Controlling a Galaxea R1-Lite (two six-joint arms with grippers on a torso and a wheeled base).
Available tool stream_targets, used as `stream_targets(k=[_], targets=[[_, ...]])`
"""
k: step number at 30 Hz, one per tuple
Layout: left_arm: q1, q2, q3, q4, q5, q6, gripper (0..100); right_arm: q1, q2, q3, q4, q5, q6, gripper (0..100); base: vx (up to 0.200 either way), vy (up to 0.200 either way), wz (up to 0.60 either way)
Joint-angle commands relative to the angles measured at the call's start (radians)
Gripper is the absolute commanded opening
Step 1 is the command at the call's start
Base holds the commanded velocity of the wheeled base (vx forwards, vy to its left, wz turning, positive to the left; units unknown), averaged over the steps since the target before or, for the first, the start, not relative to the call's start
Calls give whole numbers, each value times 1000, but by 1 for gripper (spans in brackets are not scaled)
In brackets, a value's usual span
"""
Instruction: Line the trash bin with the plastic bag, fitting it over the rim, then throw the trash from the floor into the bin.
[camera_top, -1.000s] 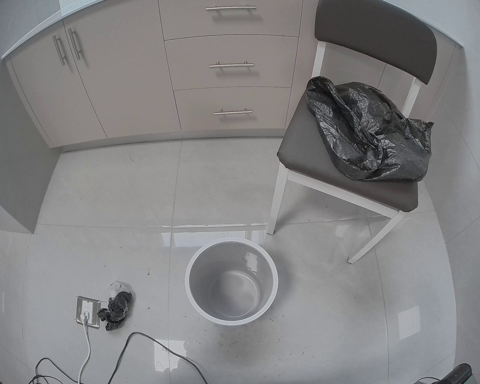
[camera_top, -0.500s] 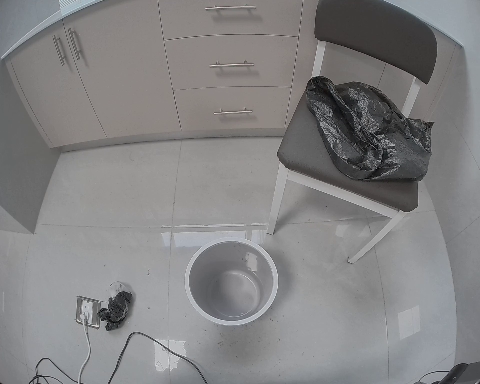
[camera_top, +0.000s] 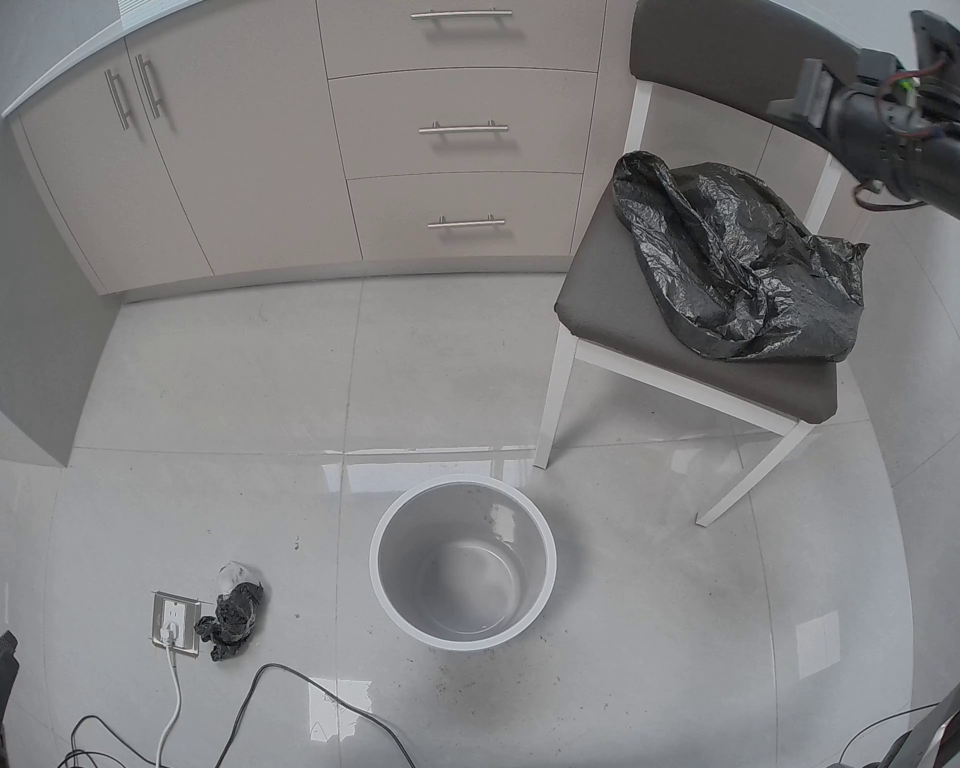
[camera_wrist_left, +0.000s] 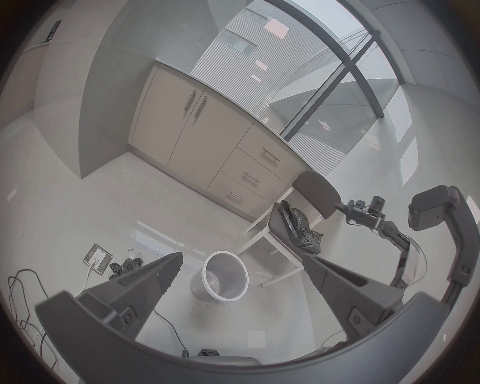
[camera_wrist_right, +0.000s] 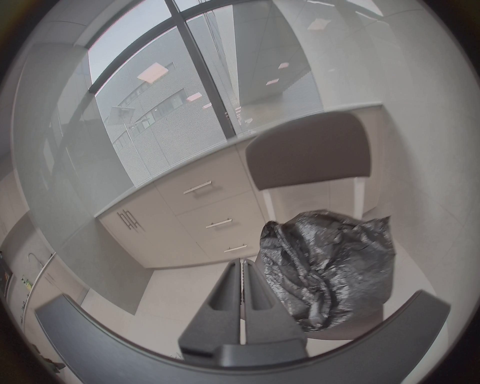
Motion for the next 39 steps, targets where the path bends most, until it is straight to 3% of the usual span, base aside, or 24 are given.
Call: stream_targets(k=[1, 2, 12, 18, 26, 39], targets=[[0, 3, 24, 5, -3, -6, 100, 58, 278, -179, 14, -31, 10, 0, 0, 0, 0], [0, 4, 35, 5, -3, -4, 100, 55, 286, -183, 15, -31, 10, 100, 0, 0, 0], [-6, 3, 58, 2, -3, 19, 100, -11, 312, -160, 15, -30, 27, 100, 0, 0, 0], [-8, 10, 77, -4, -3, 19, 100, -69, 288, -51, 12, -27, 31, 100, 0, 0, 0], [-3, 13, 83, -4, -1, 17, 100, -104, 212, 84, 3, -33, 151, 100, 0, 0, 0], [-3, 9, 101, -10, 0, 17, 100, -153, 103, 269, -43, -67, 197, 100, 0, 0, 0]])
